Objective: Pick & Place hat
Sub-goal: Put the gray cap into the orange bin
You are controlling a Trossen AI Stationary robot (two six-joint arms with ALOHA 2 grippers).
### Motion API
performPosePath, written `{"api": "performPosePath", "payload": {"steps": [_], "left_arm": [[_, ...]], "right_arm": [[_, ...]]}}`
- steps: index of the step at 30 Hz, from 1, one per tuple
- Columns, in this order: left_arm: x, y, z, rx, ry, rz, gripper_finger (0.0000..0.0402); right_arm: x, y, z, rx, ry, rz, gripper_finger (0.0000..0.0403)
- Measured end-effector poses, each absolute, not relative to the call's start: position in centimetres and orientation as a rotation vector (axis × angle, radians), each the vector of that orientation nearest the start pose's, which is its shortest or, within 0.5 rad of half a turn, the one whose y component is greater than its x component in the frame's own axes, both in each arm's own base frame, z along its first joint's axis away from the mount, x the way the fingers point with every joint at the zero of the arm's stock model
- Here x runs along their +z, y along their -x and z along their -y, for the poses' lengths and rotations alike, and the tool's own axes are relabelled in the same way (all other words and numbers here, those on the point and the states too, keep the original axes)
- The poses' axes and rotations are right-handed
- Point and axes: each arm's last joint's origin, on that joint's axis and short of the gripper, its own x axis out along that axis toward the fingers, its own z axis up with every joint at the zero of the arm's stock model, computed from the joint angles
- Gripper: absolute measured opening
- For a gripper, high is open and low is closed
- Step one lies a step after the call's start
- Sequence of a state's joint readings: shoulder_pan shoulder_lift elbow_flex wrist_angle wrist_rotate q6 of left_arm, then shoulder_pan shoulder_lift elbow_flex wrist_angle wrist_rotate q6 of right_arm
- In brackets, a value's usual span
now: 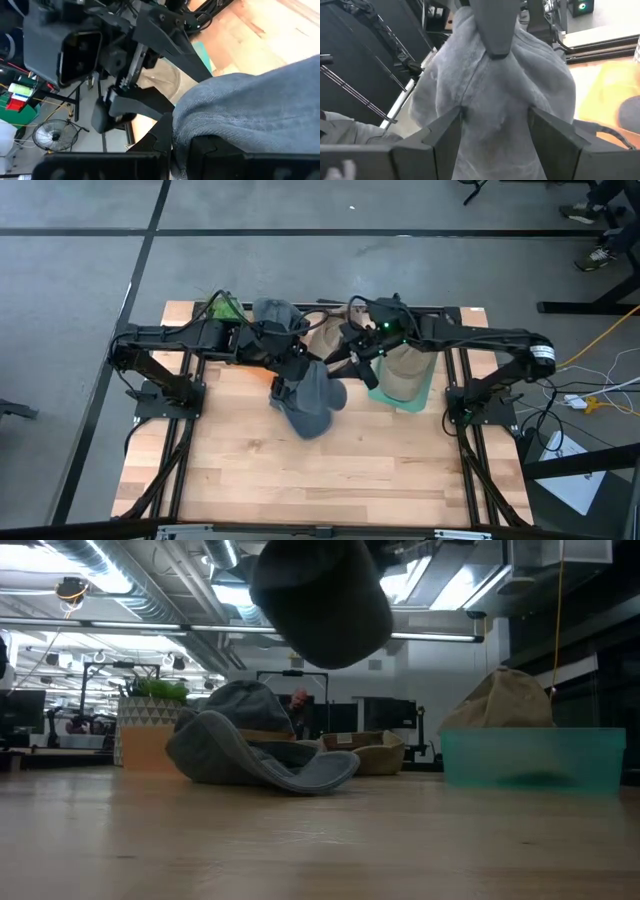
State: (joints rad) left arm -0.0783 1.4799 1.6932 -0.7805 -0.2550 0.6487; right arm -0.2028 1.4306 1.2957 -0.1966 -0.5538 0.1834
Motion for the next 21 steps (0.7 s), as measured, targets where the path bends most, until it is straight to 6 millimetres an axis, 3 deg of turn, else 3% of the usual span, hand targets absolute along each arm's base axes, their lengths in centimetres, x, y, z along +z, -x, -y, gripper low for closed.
{"api": "performPosePath", "payload": {"steps": [10,21], "left_arm": [[42.74,-30.44,1.65,-0.014,-0.737,-0.576,0.0019],[42.73,-30.43,1.64,-0.004,-0.718,-0.578,0.0031]], "right_arm": [[35.83,-32.77,4.88,0.418,-0.259,-0.295,0.0206],[35.80,-32.77,4.88,0.425,-0.207,-0.286,0.0013]]}}
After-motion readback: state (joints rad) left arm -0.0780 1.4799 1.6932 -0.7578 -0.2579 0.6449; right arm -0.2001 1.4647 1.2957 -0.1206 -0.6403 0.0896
